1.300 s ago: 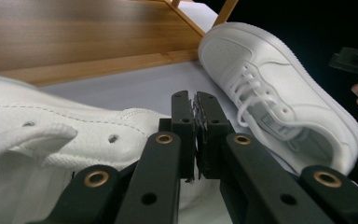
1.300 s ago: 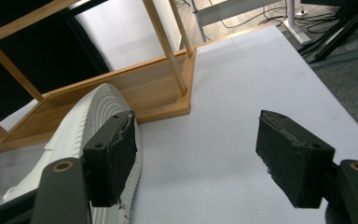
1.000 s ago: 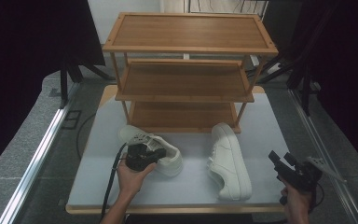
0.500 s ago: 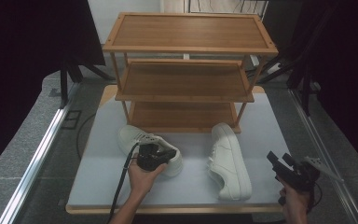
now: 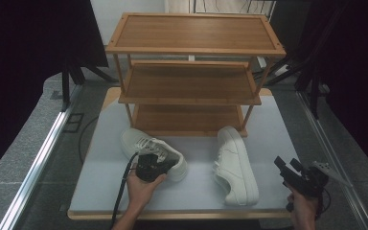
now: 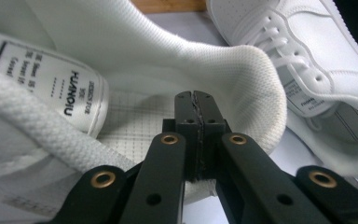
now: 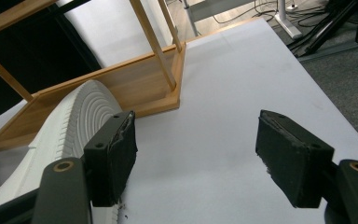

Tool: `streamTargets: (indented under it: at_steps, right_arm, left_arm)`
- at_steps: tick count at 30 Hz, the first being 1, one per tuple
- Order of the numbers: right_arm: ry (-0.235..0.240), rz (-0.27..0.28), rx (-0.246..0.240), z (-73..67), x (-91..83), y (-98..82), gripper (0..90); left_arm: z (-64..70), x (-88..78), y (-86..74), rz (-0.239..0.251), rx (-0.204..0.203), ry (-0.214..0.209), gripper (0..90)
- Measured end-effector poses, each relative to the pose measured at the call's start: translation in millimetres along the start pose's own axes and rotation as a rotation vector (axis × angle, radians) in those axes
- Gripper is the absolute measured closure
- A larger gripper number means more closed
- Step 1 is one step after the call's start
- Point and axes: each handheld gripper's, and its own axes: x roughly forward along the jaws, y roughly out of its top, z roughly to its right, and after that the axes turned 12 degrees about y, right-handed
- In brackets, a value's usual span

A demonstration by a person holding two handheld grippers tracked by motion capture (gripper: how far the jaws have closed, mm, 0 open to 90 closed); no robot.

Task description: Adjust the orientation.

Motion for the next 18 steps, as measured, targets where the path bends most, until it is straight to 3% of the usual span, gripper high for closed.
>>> streamTargets:
  at_steps: [8, 18]
  right_arm:
    - [-0.005, -0.002, 0.006, 0.9, -0.1, -0.6, 29.1]
    - [-0.010, -0.002, 0.009, 2.8, -1.6, -0.5, 29.2]
  left_arm:
    - [-8.2, -8.9, 0.0, -0.024, -0.004, -0.020, 90.0]
    - [-10.9, -18.2, -2.2, -0.063, 0.040, -0.011, 90.0]
